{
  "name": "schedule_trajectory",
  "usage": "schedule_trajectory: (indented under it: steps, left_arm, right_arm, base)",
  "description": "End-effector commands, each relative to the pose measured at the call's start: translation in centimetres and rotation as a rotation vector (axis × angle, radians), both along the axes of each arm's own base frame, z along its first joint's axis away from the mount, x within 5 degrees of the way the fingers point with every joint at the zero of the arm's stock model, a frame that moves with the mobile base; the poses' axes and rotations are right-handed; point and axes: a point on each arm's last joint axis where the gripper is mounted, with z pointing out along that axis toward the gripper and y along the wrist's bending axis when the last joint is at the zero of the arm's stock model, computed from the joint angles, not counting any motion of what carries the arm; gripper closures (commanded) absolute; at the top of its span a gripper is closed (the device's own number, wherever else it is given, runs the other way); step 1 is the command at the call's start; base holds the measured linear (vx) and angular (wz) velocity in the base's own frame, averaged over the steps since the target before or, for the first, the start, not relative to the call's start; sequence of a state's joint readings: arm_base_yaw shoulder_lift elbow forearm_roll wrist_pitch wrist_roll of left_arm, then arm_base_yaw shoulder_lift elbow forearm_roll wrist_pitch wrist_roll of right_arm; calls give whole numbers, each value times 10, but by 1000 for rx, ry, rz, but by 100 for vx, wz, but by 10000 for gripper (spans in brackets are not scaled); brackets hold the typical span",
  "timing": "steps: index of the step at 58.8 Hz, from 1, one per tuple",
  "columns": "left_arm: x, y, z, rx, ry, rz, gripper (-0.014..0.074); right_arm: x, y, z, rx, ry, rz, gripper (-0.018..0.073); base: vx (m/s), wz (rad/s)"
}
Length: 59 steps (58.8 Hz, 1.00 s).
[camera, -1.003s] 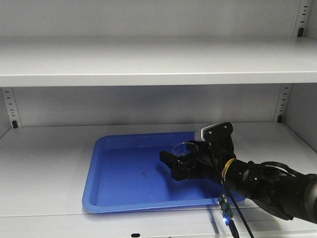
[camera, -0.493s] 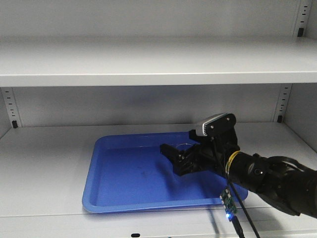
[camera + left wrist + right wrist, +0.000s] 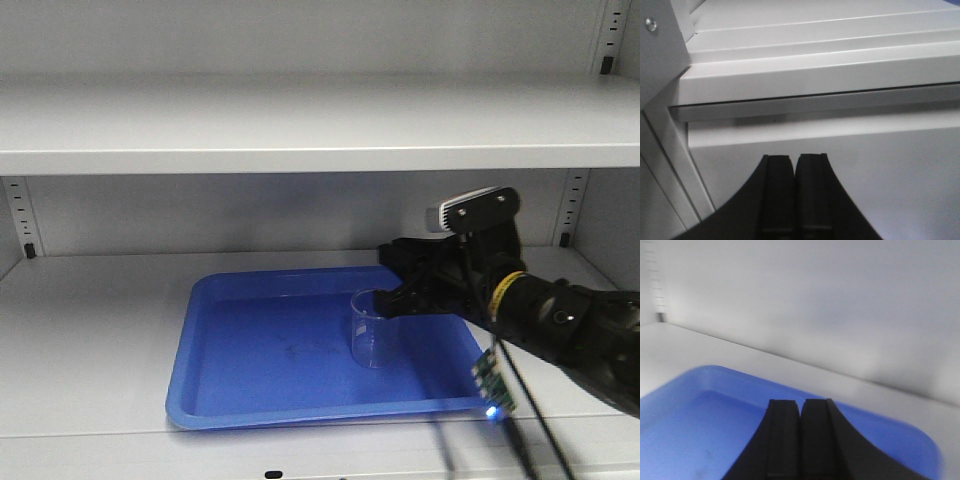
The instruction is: Pick beaker and place in left cabinet
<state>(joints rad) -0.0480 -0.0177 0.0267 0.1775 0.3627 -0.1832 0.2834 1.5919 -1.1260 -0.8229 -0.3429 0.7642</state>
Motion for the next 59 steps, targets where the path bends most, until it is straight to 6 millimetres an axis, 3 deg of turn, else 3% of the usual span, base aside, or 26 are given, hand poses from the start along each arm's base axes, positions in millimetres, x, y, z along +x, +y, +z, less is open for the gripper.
schedule_trajectory:
  steps: [1,18,33,43,59]
  left_arm:
    - [1,-1,12,-4,-99,-18,593]
    - [1,-1,12,-4,-99,-18,593]
    - [1,-1,12,-4,-99,-18,593]
    - [1,-1,12,-4,-99,-18,593]
    - [1,-1,12,-4,-99,-18,593]
  right_arm:
    - [-22,-11,35,42,-63,-38,571]
    - [-97,-35,17,-8,-19,-64,568]
    - [-149,-50,21,9,-86,-66,568]
    - [-160,-53,22,16,-108,-66,568]
    - [-160,-53,22,15,-108,-66,568]
  base:
    - [0,0]
    - [0,0]
    - [0,0]
    - [0,0]
    - [0,0]
